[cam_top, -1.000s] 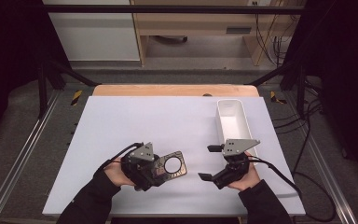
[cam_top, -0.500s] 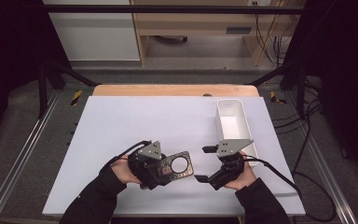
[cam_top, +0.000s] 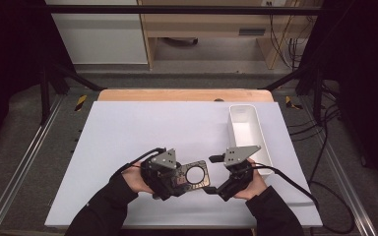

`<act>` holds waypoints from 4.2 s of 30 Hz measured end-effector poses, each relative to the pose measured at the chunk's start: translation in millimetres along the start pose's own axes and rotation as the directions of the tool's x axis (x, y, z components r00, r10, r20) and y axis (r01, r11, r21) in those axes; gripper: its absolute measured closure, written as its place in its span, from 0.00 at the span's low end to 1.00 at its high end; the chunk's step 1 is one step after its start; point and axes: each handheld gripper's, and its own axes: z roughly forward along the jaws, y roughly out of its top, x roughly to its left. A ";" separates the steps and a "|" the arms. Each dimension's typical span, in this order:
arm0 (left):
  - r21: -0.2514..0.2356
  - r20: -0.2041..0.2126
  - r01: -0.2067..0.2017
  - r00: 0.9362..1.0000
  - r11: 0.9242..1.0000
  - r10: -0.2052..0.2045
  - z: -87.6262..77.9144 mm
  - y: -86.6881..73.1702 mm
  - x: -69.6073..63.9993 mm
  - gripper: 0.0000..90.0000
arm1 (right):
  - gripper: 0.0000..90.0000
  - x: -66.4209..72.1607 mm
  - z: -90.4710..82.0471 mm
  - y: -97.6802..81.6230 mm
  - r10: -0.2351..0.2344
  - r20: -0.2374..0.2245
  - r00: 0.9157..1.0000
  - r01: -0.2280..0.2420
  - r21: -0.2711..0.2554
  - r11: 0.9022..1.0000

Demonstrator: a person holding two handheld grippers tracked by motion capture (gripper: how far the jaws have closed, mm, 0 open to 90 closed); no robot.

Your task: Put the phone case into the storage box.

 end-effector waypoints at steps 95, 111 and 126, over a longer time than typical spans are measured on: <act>-0.055 0.079 -0.116 0.990 0.992 0.121 11.4 -2.7 -6.3 0.09 | 0.15 15.6 0.3 4.8 -0.082 -0.109 0.991 0.086 0.033 0.996; -0.058 -0.040 -0.057 0.998 0.997 0.055 -9.9 -12.6 -7.2 0.00 | 0.15 10.2 -11.8 10.3 -0.060 -0.060 0.996 0.064 0.061 0.996; 0.006 -0.096 -0.005 0.995 1.000 0.005 -19.6 -22.8 -9.6 0.00 | 0.14 3.4 -17.4 20.6 -0.063 -0.048 0.997 0.070 0.143 0.987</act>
